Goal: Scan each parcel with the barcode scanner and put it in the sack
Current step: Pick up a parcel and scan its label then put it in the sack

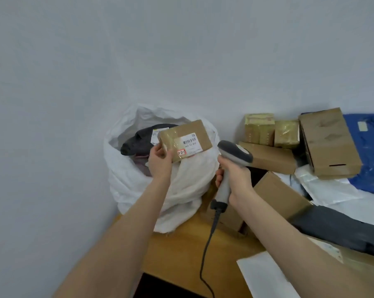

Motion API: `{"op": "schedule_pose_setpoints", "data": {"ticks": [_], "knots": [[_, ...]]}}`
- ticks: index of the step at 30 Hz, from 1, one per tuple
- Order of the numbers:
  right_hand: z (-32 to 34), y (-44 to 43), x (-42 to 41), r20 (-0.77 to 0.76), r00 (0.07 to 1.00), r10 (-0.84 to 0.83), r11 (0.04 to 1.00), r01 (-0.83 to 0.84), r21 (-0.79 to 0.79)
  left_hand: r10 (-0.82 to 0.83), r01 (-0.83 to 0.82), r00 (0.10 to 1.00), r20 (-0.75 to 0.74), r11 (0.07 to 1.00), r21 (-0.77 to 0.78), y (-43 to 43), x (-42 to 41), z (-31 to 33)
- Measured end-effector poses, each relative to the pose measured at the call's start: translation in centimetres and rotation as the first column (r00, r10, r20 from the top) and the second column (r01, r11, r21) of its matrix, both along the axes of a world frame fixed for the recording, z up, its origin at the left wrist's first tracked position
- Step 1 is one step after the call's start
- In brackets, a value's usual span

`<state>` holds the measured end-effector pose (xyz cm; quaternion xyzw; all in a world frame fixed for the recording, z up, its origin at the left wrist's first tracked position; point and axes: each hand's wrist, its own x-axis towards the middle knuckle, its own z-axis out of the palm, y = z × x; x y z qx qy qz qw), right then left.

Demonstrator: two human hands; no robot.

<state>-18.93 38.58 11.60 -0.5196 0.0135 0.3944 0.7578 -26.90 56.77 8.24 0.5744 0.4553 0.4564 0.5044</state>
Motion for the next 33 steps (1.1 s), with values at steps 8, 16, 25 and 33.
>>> {"op": "schedule_pose_setpoints", "data": {"ticks": [8, 16, 25, 33], "knots": [[-0.3, 11.3, 1.7, 0.020, 0.995, -0.098, 0.993, 0.099, -0.061, 0.171, -0.120, 0.940, -0.294, 0.975, 0.185, 17.1, 1.5, 2.6], [-0.5, 18.7, 2.2, 0.021, 0.999, -0.031, 0.997, 0.032, -0.067, 0.066, 0.347, 0.509, -0.858, 0.896, 0.276, 23.7, 2.6, 1.0], [-1.9, 20.6, 2.4, 0.016, 1.000, -0.005, 0.995, 0.007, -0.101, -0.001, 0.444, 0.203, -0.979, 0.892, 0.091, 26.0, 3.7, -0.6], [-1.7, 15.5, 2.6, -0.005, 0.997, -0.076, 0.988, 0.075, -0.134, 0.061, 0.566, 0.588, -0.807, 0.681, 0.464, 16.6, 7.5, -0.5]]}}
